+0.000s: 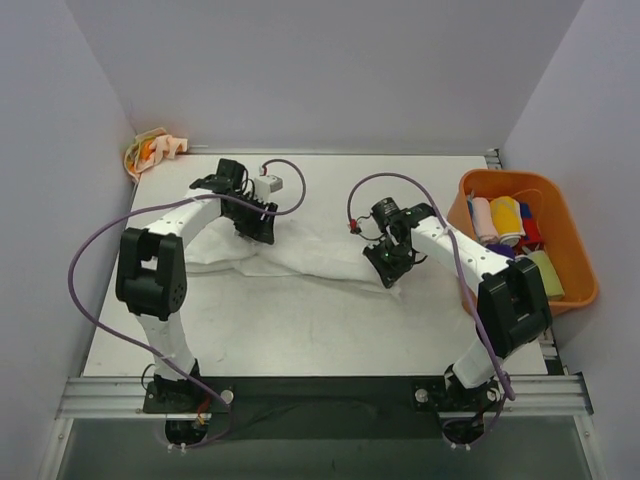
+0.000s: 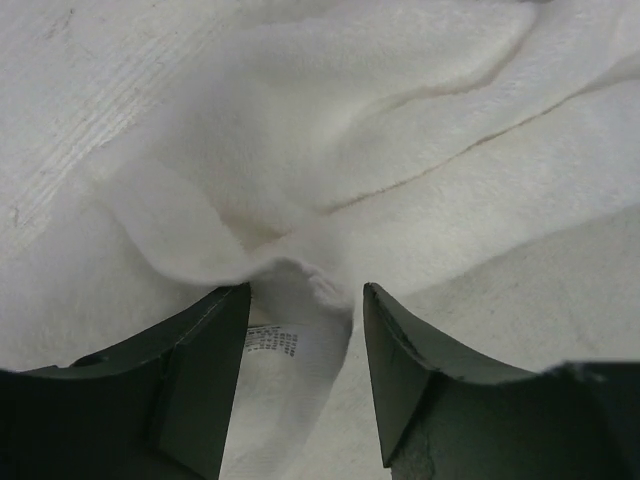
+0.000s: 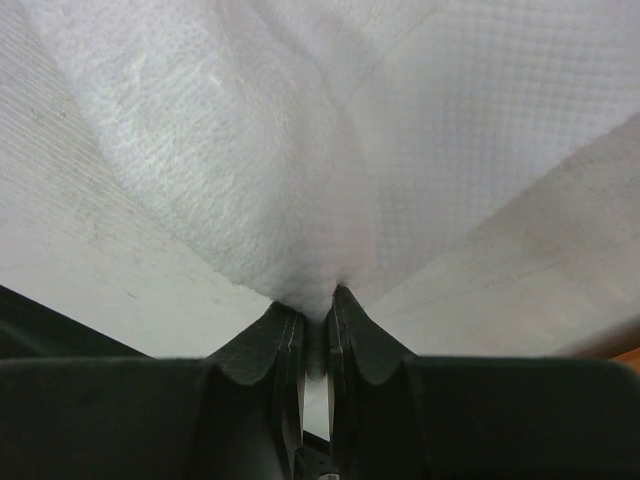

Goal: Roll the towels
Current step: Flatten the towel

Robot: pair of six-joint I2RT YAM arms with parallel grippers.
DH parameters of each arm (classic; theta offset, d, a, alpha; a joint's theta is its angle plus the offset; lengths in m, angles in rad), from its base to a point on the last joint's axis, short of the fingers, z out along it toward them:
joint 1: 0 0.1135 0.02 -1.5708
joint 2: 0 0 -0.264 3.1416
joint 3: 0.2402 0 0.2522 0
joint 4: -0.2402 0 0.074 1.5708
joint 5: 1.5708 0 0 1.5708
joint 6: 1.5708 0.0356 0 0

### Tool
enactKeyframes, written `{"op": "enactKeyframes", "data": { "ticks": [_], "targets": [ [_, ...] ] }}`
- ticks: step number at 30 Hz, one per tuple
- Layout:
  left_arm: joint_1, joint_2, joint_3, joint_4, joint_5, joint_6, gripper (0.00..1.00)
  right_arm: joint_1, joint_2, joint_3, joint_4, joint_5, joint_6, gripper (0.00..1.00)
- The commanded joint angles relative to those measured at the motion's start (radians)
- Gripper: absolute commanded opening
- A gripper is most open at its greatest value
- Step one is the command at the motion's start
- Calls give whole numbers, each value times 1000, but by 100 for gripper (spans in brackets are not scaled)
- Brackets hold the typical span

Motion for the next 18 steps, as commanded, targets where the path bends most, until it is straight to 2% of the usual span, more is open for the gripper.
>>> {"op": "enactKeyframes", "data": {
  "ticks": [1,2,5,6,8,12,13,14,18],
  "targets": [
    [-11,24,72,53,-129,-50,57,-21,-32,45,-52,-23,17,0],
    [-1,25,78,53,-161,-60,42,-32,-32,46,-52,-23,17,0],
    [36,-7,92,52,-148,-56,17,-52,-34,63,-57,-19,10,0],
    [70,-22,97,46,-133,-48,2,-70,-38,71,-61,-17,8,0],
    [117,-69,118,23,-102,-42,0,-93,-41,101,-72,-20,2,0],
    [287,-158,123,-5,-23,-27,0,-162,-61,141,-101,-25,-16,0],
    [373,-175,117,-5,11,-15,0,-185,-63,147,-106,-25,-21,0],
    [410,-198,111,-8,42,-2,0,-194,-61,155,-111,-25,-26,0],
    [573,-202,133,-68,154,91,0,-228,-43,192,-132,-20,-46,0]
  ]
}}
